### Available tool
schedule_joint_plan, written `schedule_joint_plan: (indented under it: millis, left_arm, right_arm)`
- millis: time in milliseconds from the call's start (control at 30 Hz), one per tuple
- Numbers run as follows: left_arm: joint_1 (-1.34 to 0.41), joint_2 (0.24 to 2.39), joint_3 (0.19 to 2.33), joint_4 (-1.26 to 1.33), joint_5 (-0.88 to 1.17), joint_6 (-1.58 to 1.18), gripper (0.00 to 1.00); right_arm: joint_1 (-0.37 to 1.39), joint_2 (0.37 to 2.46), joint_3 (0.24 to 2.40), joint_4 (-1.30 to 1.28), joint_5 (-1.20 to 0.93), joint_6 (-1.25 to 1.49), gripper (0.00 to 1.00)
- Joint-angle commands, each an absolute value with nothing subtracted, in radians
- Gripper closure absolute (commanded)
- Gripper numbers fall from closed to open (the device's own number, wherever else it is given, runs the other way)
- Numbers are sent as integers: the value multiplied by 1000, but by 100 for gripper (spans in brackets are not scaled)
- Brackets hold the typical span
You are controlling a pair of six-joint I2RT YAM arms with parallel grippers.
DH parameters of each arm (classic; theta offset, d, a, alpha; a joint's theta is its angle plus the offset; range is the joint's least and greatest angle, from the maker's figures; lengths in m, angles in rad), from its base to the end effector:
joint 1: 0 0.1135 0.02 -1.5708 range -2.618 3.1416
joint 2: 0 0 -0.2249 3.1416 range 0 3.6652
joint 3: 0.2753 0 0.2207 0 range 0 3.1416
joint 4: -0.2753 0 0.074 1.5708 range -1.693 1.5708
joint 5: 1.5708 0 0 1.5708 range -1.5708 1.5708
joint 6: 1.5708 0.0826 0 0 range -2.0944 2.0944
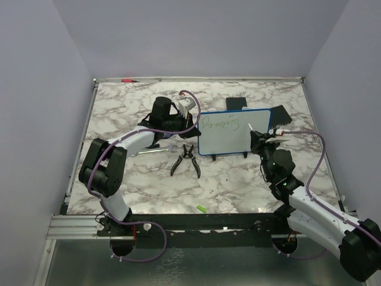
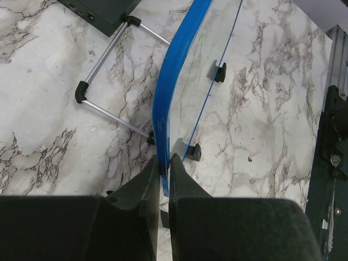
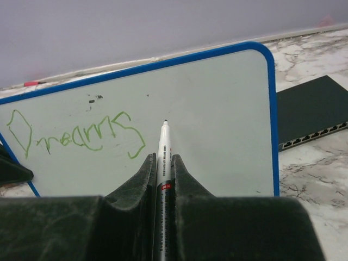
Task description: Write a sentence on the whiteboard
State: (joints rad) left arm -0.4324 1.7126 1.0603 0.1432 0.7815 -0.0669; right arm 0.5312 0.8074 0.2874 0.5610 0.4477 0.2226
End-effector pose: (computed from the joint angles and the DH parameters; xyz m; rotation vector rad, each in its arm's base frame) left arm 0.3141 -0.2090 0.1903 0.8573 1.9196 -1.1120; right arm 0.2138 0.0841 0.2286 0.1209 1.5346 0.2573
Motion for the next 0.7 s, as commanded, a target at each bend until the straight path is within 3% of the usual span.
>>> schedule_joint_plan:
  millis: [0, 667]
  left_arm:
    - [-445, 1717, 1062, 91, 730, -35, 100]
    - [-445, 1720, 1063, 89, 732, -33, 100]
  right_arm:
    - [524, 839, 306, 603, 375, 205, 99]
    - [523, 899, 322, 664, 395, 177, 99]
